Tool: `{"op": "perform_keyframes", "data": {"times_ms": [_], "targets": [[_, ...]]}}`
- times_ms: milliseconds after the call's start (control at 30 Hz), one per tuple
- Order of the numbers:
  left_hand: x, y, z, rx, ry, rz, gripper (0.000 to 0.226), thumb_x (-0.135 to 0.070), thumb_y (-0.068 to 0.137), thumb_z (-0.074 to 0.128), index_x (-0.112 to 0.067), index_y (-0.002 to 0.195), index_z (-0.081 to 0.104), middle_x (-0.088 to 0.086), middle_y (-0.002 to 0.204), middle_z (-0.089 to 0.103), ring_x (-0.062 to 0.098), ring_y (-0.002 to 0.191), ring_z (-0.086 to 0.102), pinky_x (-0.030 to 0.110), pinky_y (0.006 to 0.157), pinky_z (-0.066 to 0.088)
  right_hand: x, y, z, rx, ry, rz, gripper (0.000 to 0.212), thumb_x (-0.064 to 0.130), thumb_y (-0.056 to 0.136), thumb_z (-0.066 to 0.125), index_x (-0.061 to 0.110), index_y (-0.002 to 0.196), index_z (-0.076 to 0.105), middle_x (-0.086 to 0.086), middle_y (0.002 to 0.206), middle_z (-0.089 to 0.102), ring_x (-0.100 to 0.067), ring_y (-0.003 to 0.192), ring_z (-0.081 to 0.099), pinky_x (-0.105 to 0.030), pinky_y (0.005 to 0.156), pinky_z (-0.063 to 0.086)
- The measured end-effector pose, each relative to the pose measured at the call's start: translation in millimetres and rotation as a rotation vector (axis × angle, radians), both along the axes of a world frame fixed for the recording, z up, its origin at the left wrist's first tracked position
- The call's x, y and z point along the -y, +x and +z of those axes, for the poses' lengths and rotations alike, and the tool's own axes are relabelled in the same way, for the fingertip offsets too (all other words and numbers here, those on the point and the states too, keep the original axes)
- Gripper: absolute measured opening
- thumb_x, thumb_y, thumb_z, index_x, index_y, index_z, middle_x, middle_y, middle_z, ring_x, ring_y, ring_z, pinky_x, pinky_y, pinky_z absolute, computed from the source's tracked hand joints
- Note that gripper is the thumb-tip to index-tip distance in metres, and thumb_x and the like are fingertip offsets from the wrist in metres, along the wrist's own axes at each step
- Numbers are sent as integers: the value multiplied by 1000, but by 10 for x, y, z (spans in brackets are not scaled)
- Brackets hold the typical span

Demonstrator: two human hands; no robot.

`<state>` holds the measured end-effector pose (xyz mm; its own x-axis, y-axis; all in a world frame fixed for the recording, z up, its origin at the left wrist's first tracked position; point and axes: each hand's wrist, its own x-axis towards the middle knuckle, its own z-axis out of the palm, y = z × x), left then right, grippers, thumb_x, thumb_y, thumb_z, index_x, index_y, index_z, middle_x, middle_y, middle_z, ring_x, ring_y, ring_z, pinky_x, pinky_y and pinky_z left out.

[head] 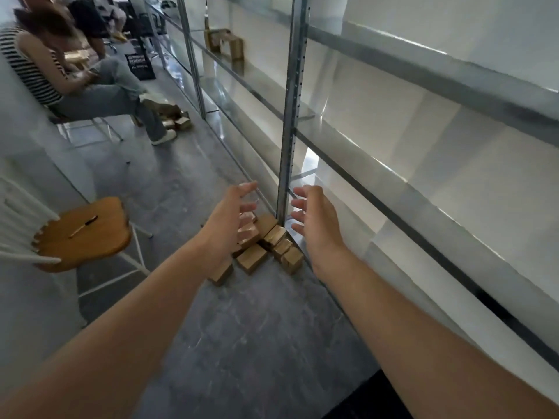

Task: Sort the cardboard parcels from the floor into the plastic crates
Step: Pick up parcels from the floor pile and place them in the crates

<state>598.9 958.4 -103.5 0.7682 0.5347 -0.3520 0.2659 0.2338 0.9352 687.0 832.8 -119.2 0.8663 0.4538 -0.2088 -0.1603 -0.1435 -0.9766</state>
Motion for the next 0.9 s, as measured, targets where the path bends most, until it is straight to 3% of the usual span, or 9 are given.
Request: {"op": "perform_keyframes", "data": {"times_ms": [133,200,333,533,600,700,800,900], "targets": [[-758,369,-200,-21,-41,79,50,-48,103,40,-34,150,46,8,146,49,33,141,41,45,108,42,-819,403,-98,-51,-16,49,45,58,89,44,28,113,66,-2,124,67,-25,123,63,-50,113,51],[-1186,566,-286,-31,-49,107,50,-46,104,38,-32,152,45,11,150,47,33,142,41,47,111,42,-1290,584,-159,-56,-4,81,47,58,84,43,30,114,65,-1,125,67,-22,122,63,-48,112,52],[-2069,1089,-517,-74,-61,127,47,-42,106,36,-29,151,46,12,149,47,34,140,43,43,101,43,-2201,1030,-429,-91,16,90,43,55,96,45,30,124,64,-4,131,67,-24,125,63,-44,109,53],[-3170,1941,-980,-161,-74,66,48,-41,106,37,-27,150,47,12,148,49,32,138,45,43,111,39,-3187,1743,-933,-192,-22,-11,28,48,100,48,30,112,65,-9,124,67,-30,123,65,-49,108,54],[-3430,2187,-1127,-207,-88,62,48,-42,105,37,-27,150,48,11,145,51,27,127,53,41,109,41,-3434,1962,-1079,-252,-60,-30,38,55,87,48,29,109,67,-10,121,68,-28,118,66,-54,108,53],[-3749,2585,-1398,-247,-117,74,49,-42,108,30,-25,150,47,9,138,53,13,94,53,33,89,44,-3775,2352,-1301,-295,-94,-10,43,56,83,45,27,106,66,-15,123,67,-33,122,65,-56,110,53],[-4041,3046,-1826,-336,-145,96,47,-42,107,31,-28,148,51,9,142,53,21,112,52,35,95,41,-4129,2881,-1721,-346,-112,14,52,56,84,45,18,112,65,-21,133,63,-39,127,61,-57,111,51],[-4244,3458,-2318,-389,-178,136,45,-43,106,35,-30,145,53,8,140,54,23,119,50,36,99,42,-4415,3408,-2335,-364,-121,49,47,58,91,44,22,114,64,-20,132,64,-36,127,62,-55,112,51]]}}
